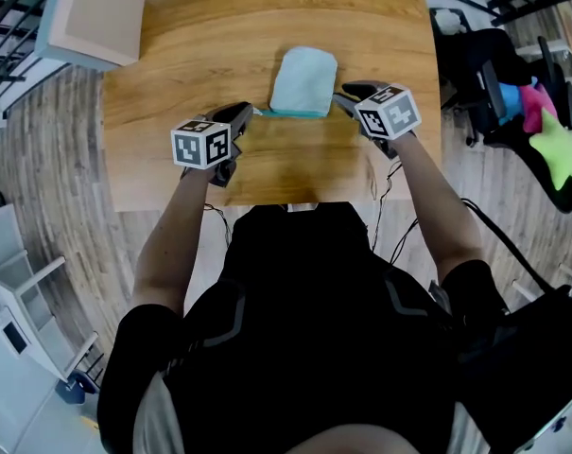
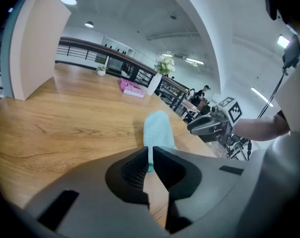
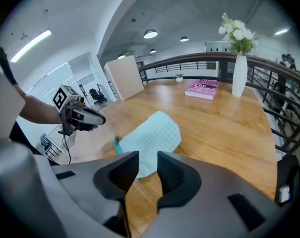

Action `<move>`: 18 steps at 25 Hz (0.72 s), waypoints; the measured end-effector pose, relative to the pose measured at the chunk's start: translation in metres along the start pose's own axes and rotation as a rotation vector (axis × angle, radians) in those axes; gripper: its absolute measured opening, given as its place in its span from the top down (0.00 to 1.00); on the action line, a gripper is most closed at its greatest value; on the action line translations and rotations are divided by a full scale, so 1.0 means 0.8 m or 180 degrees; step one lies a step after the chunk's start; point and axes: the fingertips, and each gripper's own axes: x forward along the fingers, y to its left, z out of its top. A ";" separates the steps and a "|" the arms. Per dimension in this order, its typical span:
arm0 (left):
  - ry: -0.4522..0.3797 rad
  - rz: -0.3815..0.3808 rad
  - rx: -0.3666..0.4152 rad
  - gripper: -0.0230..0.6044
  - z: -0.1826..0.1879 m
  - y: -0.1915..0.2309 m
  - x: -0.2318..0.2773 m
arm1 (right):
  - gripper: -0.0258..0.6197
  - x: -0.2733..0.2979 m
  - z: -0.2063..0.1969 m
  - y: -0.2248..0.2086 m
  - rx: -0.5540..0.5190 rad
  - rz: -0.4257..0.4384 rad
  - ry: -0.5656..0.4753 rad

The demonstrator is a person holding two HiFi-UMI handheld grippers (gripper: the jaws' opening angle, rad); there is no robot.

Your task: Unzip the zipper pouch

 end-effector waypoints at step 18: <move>-0.1332 0.0268 0.0728 0.91 0.200 -0.083 -0.120 | 0.75 -0.207 0.138 0.037 -0.0411 -0.0187 -0.1211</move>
